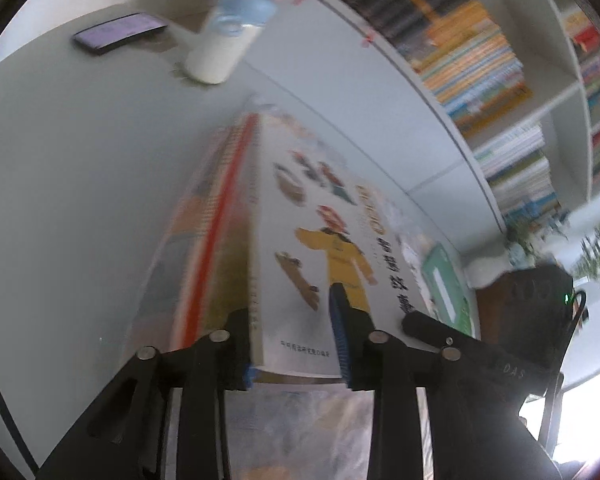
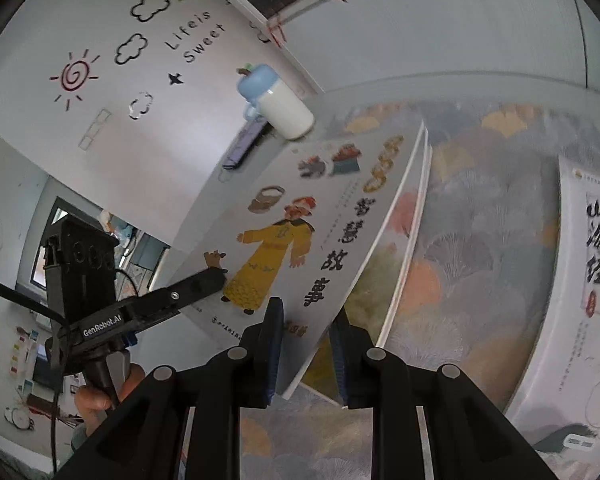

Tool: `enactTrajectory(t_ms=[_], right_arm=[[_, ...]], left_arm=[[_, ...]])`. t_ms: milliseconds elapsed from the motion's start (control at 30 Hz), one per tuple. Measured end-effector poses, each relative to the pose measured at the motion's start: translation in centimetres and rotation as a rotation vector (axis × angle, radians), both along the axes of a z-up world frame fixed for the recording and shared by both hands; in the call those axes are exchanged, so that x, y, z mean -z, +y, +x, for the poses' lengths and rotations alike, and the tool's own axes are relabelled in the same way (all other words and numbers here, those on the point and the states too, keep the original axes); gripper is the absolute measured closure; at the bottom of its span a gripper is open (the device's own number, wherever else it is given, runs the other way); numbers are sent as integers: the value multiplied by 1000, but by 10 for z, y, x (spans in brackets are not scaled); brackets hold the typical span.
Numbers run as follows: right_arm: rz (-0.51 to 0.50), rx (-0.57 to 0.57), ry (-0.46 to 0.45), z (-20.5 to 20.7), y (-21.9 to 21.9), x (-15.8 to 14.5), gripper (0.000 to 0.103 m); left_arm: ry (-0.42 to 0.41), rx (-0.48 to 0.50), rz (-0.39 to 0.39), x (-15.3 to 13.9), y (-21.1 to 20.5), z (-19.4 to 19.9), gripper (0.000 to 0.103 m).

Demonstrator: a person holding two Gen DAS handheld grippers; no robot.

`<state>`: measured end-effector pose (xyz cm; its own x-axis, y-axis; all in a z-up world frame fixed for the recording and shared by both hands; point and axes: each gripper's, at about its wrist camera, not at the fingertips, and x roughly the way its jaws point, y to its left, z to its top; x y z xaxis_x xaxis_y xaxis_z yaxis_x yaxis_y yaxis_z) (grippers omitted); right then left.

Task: Organize books
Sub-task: 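Release the book and move both grippers back to the green workbooks, then grasp the green workbook edge with both grippers and lift it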

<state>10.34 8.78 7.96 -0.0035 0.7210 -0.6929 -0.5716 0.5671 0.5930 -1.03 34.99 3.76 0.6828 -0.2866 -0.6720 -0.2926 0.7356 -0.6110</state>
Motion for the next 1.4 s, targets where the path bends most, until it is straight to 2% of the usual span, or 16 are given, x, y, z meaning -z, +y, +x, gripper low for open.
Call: enactTrajectory(t_ms=[67,267,333,400,500,667,733,800,900,1000,1033,1100,1133,1267,1400], right_arm=[[-13,7,14,0,4,7,81],[-38,10,48,-5,10,22,81],[-44,9,75,-5,10,29,81],[-27,-8,99,-6,6,32,81],[-38,-21,97,-11,-12,32,81],[-44,57,122,-29,-79,32,78],[-52,103,126,-38,-107,33,77],[-62,160,138,-48,-143,35,77],[-64,253,155,-56,-188,37,77],[-97,417,135,-58,-238,32,73],[-102,485,112,-56,-257,26,70],[-103,568,81,-48,-283,16,39],[-105,608,55,-41,-296,11,35],[-167,662,-4,1,-326,2,38],[-196,669,-9,49,-331,6,54]], left_arm=[[34,-47,15,8,7,-7,72],[51,-112,22,12,19,-28,71],[66,-114,67,9,19,-32,71],[95,-103,133,5,16,-31,71],[108,-68,190,-6,8,-28,71],[55,26,270,-35,-28,-19,70],[39,87,298,-46,-52,-8,66],[23,160,314,-54,-83,8,53],[-15,275,344,-62,-135,32,39],[-28,397,366,-64,-188,60,35],[-27,432,366,-63,-204,70,35],[-18,509,365,-57,-238,100,35],[-12,536,349,-53,-253,117,35],[12,602,269,-34,-293,177,37],[50,585,273,-17,-316,227,37]])
